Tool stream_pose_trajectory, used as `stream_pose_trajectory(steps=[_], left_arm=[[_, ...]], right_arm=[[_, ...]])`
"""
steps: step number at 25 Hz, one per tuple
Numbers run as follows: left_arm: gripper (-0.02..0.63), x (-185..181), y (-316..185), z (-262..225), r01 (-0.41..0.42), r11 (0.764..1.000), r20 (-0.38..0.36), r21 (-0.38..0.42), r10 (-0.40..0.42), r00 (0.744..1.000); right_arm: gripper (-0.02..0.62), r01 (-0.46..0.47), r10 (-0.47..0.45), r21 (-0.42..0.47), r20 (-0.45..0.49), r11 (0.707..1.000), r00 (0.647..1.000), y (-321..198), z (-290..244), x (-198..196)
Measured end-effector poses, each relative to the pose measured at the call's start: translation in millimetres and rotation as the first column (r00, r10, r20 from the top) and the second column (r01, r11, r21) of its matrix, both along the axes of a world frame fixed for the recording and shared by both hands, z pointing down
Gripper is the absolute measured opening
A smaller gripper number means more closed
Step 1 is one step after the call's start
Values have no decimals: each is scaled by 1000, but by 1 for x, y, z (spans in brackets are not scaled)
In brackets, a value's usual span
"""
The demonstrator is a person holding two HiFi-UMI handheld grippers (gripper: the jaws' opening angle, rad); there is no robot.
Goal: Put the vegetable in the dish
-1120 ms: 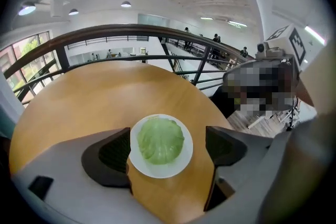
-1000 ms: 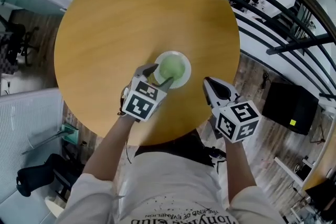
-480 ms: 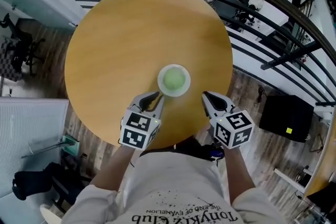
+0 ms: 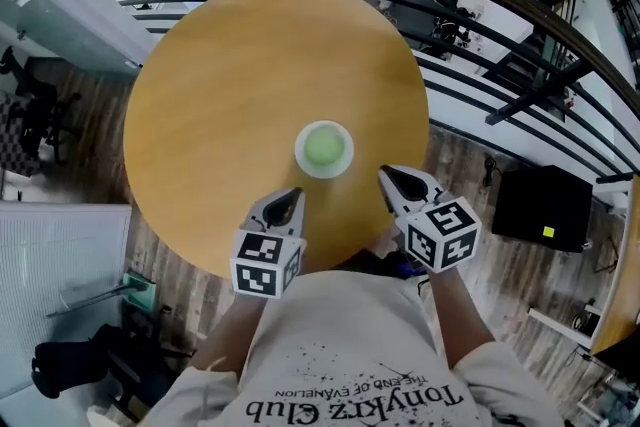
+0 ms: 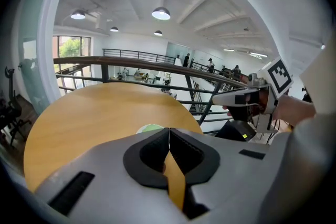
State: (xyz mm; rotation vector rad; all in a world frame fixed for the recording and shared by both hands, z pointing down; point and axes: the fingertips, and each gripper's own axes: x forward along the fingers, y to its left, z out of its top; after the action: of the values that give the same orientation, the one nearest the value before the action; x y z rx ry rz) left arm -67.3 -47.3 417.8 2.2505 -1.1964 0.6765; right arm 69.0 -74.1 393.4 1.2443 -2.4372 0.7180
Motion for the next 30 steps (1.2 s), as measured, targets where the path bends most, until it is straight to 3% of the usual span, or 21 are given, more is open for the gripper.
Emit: stream_pose_trajectory(steps=[8,15,30], left_arm=[[25,0,-7,-5,3,1000,-4,0,-3,1000],[25,9,-8,-4,-3,1000,-9,-3,3,1000],[25,6,-2,-6,-6,1000,-21,-15,5,1000]], right_arm=[[23,-25,24,26,17,999,1000,-8,-13,4],[24,23,-23,22,5,1000,1000,-2,-9,2],[23,31,-31,13,6,999,1000,1,-10,-3]])
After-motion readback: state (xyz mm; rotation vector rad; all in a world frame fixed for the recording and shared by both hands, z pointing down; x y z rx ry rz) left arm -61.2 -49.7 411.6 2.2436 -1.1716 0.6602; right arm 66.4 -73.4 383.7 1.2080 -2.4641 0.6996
